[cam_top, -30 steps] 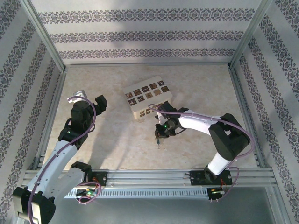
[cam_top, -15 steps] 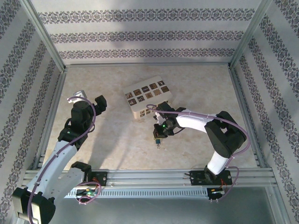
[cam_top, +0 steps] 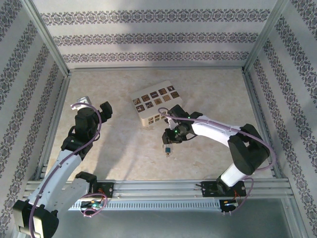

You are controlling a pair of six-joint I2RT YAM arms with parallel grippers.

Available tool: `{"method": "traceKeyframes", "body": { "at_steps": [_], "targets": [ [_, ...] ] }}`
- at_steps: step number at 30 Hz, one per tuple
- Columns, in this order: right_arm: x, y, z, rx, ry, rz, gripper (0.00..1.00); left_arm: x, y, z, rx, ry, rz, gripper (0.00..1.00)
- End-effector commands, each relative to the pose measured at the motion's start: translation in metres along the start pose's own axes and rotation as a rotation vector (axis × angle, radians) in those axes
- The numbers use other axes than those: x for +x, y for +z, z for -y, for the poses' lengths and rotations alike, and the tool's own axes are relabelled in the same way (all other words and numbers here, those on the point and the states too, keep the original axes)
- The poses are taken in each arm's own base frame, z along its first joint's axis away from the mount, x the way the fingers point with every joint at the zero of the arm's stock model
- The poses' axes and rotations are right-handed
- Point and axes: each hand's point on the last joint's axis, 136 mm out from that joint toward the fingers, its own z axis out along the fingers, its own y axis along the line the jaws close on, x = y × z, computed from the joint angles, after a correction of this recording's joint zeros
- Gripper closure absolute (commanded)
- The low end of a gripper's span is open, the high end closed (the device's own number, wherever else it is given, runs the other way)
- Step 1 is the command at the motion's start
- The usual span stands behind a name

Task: Unlock a padlock with a key

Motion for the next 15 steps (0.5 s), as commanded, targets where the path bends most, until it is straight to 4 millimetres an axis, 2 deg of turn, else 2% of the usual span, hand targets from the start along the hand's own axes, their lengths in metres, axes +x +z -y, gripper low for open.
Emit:
{"method": "traceKeyframes", "body": {
  "at_steps": [1,8,15],
  "targets": [
    [-0.004,-0.024,0.006,0.047,-0.008,0.041,0.66,-0.013,-0.006,-0.006,-0.029,0.026,0.035,0.01],
    [-0.016,-0.072,0.011,0.117,-0.06,0.17,0.56,-0.019,-0.008,-0.004,-0.015,0.037,0.058,0.01],
    [-0.036,-0.119,0.033,0.24,-0.098,0.376,0.49,-0.018,-0.008,-0.011,-0.043,0.061,0.071,0.01]
  ]
}}
